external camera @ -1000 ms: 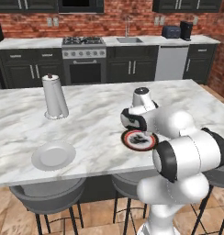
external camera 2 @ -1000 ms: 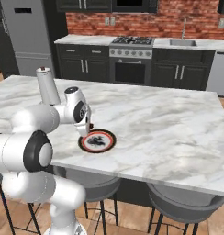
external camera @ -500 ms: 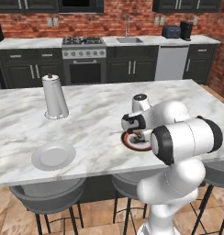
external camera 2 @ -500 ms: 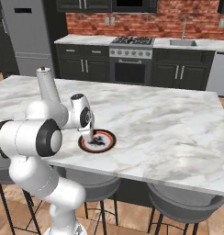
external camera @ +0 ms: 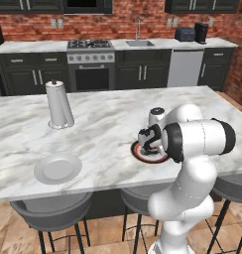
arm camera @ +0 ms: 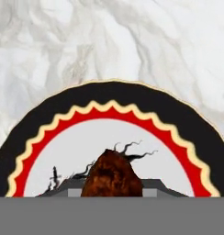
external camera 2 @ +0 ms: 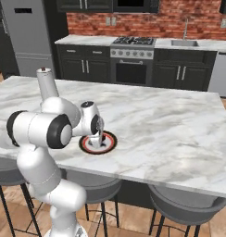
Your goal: Take the chicken drumsticks from the pan and place one on each plate on the dining counter.
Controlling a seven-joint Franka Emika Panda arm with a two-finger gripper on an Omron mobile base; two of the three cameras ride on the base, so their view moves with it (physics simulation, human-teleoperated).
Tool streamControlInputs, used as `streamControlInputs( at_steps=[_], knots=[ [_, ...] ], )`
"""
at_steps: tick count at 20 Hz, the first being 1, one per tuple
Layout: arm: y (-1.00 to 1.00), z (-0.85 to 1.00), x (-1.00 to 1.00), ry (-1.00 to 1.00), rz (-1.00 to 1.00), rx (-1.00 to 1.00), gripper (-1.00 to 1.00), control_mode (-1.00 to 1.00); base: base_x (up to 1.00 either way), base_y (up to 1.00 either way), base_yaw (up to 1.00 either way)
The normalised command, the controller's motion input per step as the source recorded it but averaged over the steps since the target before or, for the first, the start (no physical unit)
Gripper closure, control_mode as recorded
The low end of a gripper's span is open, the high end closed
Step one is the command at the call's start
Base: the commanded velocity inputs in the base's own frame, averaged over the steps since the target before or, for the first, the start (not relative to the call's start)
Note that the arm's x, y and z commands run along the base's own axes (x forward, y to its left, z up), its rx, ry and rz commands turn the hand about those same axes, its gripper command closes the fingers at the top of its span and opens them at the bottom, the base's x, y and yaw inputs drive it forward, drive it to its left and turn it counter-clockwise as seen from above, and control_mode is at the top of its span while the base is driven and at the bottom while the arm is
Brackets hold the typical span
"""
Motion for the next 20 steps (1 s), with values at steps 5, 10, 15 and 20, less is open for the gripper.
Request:
streamControlInputs(
  at_steps=[5,10,15,20],
  knots=[
    [0.00,-0.18,0.40,-0.01,-0.08,0.00,1.00,-1.00,0.00,0.00,0.00],
    [0.00,-0.37,0.14,-0.01,-0.08,-0.01,1.00,-1.00,0.00,0.00,0.00],
    [0.00,-0.44,0.00,-0.06,-0.09,0.00,1.00,-1.00,0.00,0.00,0.00],
    [-0.03,-0.35,0.00,-0.05,-0.09,0.00,1.00,-1.00,0.00,0.00,0.00]
  ],
)
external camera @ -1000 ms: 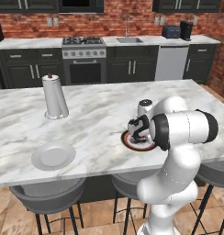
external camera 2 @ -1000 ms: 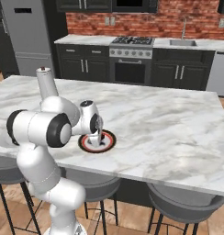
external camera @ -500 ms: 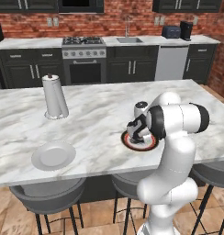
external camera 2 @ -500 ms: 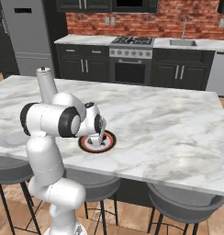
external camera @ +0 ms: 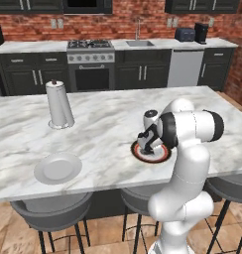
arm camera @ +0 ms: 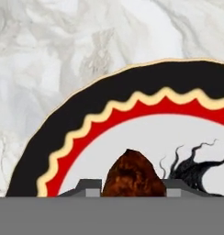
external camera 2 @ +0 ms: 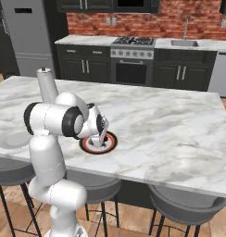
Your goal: Take the chicken drumsticks from the pan and place one on each plate on the dining counter.
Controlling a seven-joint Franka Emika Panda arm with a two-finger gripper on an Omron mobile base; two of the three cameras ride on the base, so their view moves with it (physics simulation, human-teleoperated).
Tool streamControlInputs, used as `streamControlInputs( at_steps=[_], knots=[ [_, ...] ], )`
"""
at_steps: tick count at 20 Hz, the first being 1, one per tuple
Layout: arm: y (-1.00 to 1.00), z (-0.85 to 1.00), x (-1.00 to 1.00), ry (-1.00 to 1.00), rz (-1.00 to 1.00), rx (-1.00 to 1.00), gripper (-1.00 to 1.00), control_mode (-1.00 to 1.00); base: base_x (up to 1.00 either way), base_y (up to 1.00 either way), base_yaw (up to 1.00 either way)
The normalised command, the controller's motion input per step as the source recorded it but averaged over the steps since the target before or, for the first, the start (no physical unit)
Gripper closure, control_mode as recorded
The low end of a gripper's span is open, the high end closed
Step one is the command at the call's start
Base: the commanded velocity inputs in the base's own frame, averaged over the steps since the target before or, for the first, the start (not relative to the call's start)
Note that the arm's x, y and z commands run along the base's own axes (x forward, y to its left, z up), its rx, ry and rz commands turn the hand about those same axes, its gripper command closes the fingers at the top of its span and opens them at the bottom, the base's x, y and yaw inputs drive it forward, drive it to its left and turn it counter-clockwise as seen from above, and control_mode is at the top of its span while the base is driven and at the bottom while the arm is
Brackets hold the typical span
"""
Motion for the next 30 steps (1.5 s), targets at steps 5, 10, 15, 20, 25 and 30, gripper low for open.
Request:
streamControlInputs(
  at_steps=[5,10,15,20,25,30],
  knots=[
    [0.00,-0.09,-0.12,-0.13,-0.06,0.00,-1.00,-1.00,0.00,0.00,0.00],
    [0.00,0.16,-0.22,-0.11,0.00,0.00,-1.00,-1.00,0.00,0.00,0.00],
    [0.00,0.40,-0.10,-0.04,0.00,-0.01,-1.00,-1.00,0.00,0.00,0.00],
    [0.00,0.85,-0.02,-0.04,0.00,0.00,-1.00,-1.00,0.00,0.00,0.00],
    [0.00,1.00,-0.31,-0.01,0.00,0.00,-1.00,-1.00,0.00,0.00,0.00],
    [0.00,0.98,-0.98,0.00,0.05,0.00,-1.00,-1.00,0.00,0.00,0.00]
  ],
)
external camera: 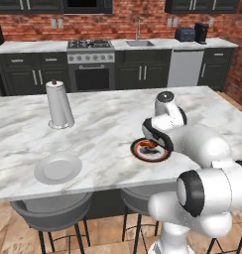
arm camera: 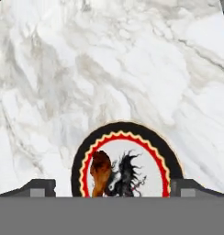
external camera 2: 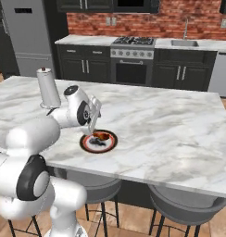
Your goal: Take the chicken drumsticks from the pan and place one on each plate on the dining counter.
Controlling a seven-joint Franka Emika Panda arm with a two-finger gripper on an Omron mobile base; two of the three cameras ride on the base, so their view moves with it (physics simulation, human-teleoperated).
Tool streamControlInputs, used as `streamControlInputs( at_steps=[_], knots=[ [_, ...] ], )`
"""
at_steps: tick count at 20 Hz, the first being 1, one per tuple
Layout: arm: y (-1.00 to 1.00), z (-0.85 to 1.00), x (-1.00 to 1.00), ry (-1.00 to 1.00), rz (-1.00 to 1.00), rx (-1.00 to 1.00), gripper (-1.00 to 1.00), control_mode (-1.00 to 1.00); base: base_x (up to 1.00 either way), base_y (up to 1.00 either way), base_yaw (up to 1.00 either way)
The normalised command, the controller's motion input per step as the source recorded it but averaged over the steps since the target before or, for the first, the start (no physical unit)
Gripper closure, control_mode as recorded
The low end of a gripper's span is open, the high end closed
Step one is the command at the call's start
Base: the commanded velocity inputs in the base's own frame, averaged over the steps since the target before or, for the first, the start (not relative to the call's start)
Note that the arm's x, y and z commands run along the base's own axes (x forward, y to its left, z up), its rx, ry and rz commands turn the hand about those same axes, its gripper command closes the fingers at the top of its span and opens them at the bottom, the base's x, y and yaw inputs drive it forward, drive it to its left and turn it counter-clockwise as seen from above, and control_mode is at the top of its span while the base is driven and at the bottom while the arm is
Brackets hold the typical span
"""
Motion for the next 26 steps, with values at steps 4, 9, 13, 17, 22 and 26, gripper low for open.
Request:
streamControlInputs(
  at_steps=[4,9,13,17,22,26],
  knots=[
    [0.00,0.79,-1.00,0.05,0.13,-0.01,-1.00,-1.00,0.00,0.00,0.00],
    [0.00,0.43,-1.00,0.00,0.20,0.00,-1.00,-1.00,0.00,0.00,0.00],
    [0.00,0.00,-1.00,0.00,0.15,0.01,-1.00,-1.00,0.00,0.00,0.00],
    [0.00,-0.41,-0.77,0.03,0.05,0.00,-1.00,-1.00,0.00,0.00,0.00],
    [0.00,-0.29,0.02,0.09,0.00,0.00,-1.00,-1.00,0.00,0.00,0.00],
    [0.01,-0.33,0.11,0.16,0.00,-0.02,-1.00,-1.00,0.00,0.00,0.00]
  ],
)
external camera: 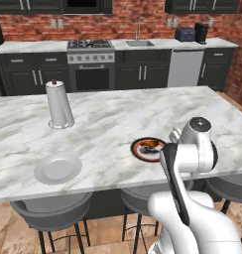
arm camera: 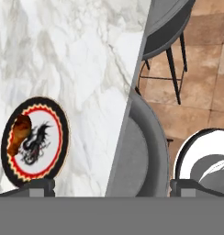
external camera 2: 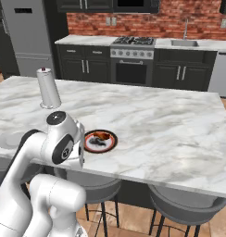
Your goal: Take the chicken drumsticks from the pan and place one on each plate on the dining counter.
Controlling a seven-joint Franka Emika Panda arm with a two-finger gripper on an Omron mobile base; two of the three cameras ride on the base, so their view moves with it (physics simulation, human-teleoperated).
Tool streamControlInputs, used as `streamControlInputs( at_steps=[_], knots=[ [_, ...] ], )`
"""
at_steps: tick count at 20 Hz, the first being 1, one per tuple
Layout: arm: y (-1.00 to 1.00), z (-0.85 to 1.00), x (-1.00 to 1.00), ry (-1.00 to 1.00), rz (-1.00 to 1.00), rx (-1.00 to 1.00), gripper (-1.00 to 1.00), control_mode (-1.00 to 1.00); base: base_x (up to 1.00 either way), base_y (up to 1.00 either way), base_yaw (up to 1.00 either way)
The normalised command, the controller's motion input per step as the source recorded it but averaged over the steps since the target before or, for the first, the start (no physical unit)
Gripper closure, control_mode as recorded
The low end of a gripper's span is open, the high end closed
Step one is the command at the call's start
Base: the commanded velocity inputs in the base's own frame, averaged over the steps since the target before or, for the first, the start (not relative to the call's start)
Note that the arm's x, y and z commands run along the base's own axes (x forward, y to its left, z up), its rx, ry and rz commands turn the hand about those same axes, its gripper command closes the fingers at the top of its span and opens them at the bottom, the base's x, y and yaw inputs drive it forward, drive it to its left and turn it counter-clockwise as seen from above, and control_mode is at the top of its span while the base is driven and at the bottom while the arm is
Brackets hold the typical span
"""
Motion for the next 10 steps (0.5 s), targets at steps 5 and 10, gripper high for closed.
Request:
streamControlInputs(
  at_steps=[5,10],
  knots=[
    [0.00,-0.13,0.01,0.05,0.00,0.00,-1.00,1.00,-0.08,0.09,0.02],
    [0.00,0.00,0.00,0.00,0.00,0.00,-1.00,1.00,-0.44,0.92,0.17]
  ],
)
